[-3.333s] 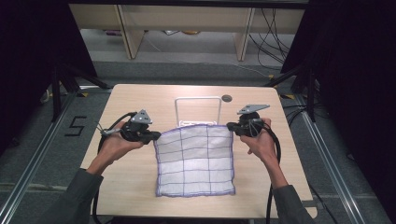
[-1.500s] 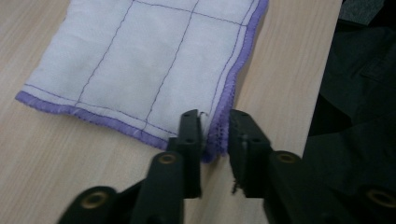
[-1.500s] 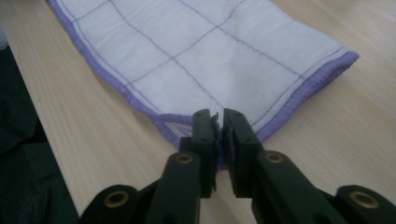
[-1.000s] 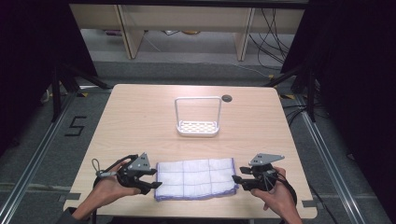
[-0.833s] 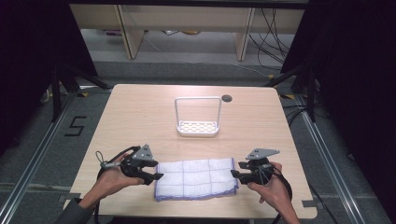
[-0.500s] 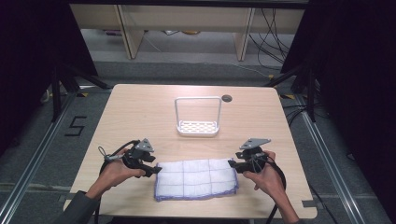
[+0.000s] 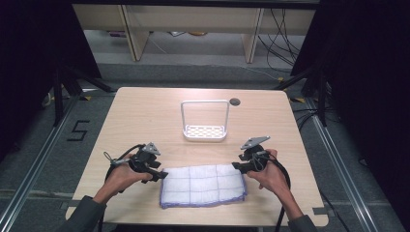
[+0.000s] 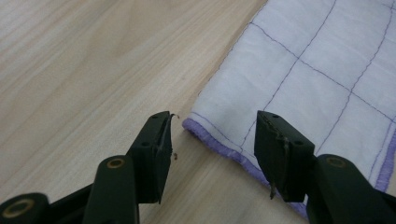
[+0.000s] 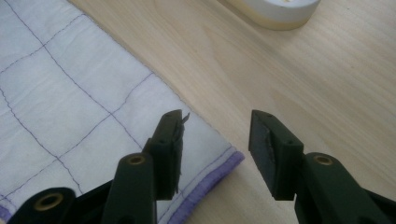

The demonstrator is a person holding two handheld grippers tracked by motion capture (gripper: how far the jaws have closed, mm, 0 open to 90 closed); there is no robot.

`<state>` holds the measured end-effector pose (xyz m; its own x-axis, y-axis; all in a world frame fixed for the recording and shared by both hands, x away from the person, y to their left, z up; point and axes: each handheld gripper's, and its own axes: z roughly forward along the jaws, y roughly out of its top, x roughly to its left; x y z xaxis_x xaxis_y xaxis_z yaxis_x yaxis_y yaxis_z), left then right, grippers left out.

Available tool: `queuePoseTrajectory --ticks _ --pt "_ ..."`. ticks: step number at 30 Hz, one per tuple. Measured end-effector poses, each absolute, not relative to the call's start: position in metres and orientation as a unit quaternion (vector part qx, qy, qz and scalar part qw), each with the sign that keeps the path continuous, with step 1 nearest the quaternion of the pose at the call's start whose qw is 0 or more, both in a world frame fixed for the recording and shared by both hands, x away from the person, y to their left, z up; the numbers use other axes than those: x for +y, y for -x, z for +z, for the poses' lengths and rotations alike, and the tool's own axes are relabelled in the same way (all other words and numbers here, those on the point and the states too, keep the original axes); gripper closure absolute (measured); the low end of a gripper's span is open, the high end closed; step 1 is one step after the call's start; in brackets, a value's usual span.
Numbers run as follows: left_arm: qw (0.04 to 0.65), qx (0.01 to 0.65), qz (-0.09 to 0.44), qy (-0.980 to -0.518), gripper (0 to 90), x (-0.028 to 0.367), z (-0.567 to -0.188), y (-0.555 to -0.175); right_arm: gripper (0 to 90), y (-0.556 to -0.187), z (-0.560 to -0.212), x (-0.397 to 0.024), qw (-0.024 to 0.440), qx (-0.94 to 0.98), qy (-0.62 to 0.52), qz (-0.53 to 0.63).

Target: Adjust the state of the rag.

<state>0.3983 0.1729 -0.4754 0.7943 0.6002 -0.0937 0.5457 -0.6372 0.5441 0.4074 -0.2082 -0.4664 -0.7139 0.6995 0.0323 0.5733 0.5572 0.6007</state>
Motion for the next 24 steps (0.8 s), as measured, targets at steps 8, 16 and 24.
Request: queuePoseTrajectory --ticks 8,16,24 --pt "0.28 0.336 0.029 -0.899 48.1 0.168 -0.483 -0.404 56.5 -0.416 -0.475 -0.209 0.093 0.881 -0.371 0.278" --pt "0.259 0.327 0.03 -0.908 63.5 0.162 -0.489 -0.406 64.5 -0.422 -0.484 -0.206 0.075 0.891 -0.368 0.256" --pt "0.257 0.314 0.044 -0.913 87.2 0.16 -0.488 -0.41 87.4 -0.417 -0.482 -0.206 0.062 0.899 -0.358 0.245"
